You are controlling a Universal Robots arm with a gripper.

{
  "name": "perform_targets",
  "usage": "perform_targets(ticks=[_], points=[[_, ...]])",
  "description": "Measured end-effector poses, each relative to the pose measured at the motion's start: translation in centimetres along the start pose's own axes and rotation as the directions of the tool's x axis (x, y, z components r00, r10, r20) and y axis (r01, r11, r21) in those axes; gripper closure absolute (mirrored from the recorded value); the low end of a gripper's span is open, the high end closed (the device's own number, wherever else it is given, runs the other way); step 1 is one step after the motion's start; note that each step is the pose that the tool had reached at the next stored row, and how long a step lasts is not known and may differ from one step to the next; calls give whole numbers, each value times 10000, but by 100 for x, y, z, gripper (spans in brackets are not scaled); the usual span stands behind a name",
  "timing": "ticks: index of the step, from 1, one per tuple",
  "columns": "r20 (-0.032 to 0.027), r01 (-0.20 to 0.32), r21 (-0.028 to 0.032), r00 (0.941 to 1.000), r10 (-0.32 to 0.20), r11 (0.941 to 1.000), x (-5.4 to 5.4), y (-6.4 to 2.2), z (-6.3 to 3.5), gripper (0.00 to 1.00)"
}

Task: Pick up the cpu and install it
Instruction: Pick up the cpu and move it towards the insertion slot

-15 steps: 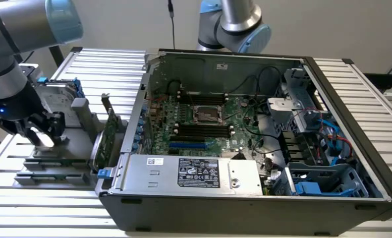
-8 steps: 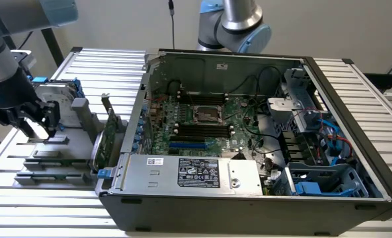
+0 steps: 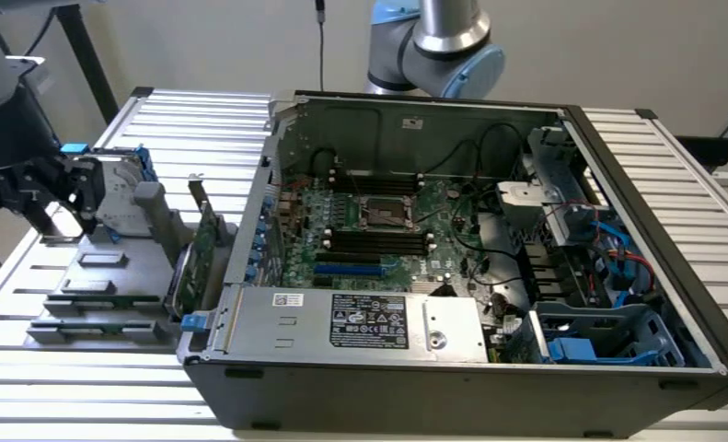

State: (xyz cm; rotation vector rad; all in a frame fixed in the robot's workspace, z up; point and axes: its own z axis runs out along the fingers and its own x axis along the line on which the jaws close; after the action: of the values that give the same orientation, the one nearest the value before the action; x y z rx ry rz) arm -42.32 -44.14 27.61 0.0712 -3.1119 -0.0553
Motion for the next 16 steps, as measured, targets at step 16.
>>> perform_targets(ticks=[16], points=[[-20, 388, -23, 9992, -388, 9992, -246, 14, -735, 45]])
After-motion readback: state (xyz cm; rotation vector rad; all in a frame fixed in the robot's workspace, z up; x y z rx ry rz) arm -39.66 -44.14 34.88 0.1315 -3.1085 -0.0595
